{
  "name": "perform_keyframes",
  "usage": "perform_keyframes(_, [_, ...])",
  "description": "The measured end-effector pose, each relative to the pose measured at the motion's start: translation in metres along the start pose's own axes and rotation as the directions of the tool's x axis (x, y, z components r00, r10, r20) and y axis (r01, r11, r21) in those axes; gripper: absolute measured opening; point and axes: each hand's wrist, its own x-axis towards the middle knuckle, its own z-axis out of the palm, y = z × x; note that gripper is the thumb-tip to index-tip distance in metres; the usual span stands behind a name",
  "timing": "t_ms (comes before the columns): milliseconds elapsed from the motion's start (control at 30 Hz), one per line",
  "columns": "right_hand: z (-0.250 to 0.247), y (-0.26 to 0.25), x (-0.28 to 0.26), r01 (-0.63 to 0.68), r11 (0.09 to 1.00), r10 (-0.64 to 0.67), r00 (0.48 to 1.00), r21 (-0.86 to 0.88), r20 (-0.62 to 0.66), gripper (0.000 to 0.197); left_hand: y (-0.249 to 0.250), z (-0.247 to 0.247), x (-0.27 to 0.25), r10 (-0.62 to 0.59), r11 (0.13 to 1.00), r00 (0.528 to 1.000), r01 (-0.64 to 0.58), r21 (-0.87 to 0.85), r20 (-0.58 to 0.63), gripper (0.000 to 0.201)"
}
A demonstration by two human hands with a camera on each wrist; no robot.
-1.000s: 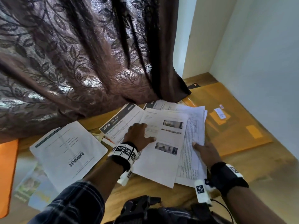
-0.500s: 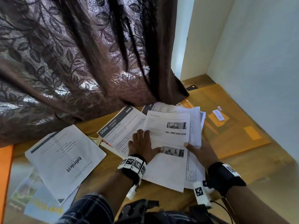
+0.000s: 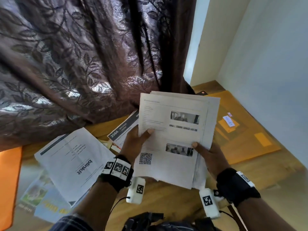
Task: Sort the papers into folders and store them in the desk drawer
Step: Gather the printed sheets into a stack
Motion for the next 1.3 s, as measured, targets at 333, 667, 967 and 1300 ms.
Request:
perform_keyframes(333, [0.118, -0.029, -0.01, 0.111, 0.994, -0.107, 0.981, -0.015, 0.162, 0.02, 0.002, -0.09, -0.079, 0.129, 0.967, 0.953, -0.181, -0.177, -0.273, 0.037])
perform_keyframes(667, [0.166, -0.006, -0.029, 0.2, 0.978, -0.177, 0.948, -0.063, 0.263, 0.045, -0.043, -0.141, -0.114, 0.031, 0.994, 0.994, -0.042, -0.105, -0.101, 0.034])
perform_keyframes(967, [0.188, 0.016, -0.037, 0.129, 0.992, -0.128, 0.986, -0.002, 0.109, 0.031, -0.049, -0.152, -0.1, 0.014, 0.985, 0.995, -0.031, -0.169, -0.101, 0.051])
perform_keyframes(1300, [0.186, 0.014, -0.047, 0.095, 0.992, -0.099, 0.994, -0.082, -0.048, 0.072, -0.061, -0.214, -0.089, 0.037, 0.847, 0.932, -0.22, 0.483, 0.36, 0.048])
